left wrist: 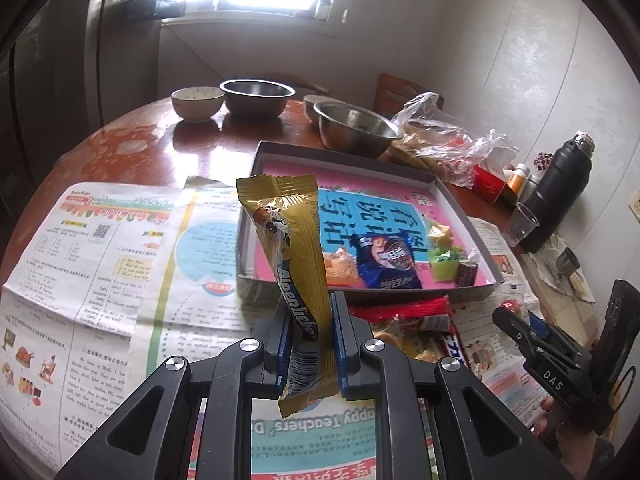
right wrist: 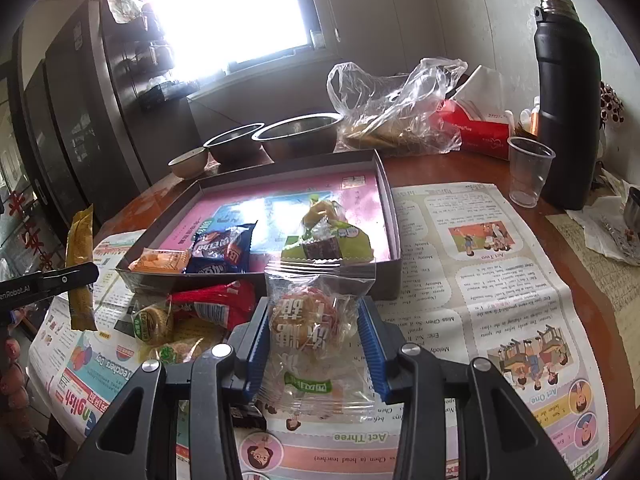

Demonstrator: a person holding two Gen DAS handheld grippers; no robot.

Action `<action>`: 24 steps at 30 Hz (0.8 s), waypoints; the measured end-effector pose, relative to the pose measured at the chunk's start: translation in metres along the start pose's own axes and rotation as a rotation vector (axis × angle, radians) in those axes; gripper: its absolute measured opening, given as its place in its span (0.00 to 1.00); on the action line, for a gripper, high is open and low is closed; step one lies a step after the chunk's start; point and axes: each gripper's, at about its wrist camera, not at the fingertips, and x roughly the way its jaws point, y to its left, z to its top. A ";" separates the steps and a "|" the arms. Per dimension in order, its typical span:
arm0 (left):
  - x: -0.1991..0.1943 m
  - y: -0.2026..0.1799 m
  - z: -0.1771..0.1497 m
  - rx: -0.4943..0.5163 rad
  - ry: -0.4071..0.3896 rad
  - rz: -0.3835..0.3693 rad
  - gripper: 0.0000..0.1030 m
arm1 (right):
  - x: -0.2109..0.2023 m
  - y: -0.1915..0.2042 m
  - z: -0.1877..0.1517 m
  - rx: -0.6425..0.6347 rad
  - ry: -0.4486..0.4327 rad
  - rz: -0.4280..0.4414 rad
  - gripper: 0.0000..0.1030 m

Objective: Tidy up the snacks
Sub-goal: 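Lift the yellow bar with the left tool while the right tool carries the pastry bag over the tray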

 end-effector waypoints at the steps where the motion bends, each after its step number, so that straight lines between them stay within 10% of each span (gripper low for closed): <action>1: 0.000 -0.001 0.001 0.002 -0.001 -0.002 0.18 | 0.000 0.000 0.001 -0.001 -0.001 0.001 0.41; 24: 0.032 -0.030 0.027 0.047 -0.005 -0.053 0.18 | 0.008 -0.006 0.019 0.014 -0.014 0.001 0.41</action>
